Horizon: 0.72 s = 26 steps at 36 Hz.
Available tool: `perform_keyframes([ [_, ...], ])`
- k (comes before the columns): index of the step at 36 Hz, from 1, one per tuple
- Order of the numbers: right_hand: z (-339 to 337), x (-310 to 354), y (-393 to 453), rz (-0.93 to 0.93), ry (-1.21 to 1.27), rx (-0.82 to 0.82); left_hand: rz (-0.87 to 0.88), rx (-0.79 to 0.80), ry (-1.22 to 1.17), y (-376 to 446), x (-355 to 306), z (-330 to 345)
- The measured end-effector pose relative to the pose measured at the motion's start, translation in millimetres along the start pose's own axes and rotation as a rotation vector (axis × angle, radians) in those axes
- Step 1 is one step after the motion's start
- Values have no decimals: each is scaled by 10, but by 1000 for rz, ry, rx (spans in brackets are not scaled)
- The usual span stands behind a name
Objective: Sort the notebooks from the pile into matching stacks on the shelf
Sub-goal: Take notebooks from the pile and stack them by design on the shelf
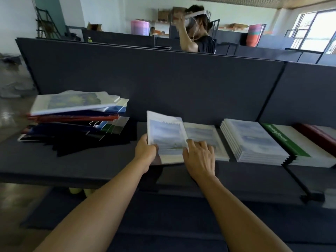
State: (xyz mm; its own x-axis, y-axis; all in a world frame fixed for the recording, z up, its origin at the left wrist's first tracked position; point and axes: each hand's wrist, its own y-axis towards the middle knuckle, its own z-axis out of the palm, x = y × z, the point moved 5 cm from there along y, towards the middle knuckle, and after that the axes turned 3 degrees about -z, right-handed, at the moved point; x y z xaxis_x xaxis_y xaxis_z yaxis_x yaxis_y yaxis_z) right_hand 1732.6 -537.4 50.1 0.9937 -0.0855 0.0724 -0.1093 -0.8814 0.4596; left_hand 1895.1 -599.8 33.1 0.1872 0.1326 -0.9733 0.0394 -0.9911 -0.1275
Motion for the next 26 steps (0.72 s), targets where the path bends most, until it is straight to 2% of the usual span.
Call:
perform_keyframes([
  [5,46,-35,14,19,-19,80,29,8,-50,0,-9,18],
  [11,34,-25,8,-19,23,74,59,-2,-50,21,-9,44],
  [15,29,-29,-5,-54,78,61,45,-21,-49,47,27,58],
  [21,-8,49,-34,-120,160,-1,17,-164,-89,53,96,-25],
  [26,-24,52,-48,-134,167,-53,42,-183,-77,49,90,-52],
])
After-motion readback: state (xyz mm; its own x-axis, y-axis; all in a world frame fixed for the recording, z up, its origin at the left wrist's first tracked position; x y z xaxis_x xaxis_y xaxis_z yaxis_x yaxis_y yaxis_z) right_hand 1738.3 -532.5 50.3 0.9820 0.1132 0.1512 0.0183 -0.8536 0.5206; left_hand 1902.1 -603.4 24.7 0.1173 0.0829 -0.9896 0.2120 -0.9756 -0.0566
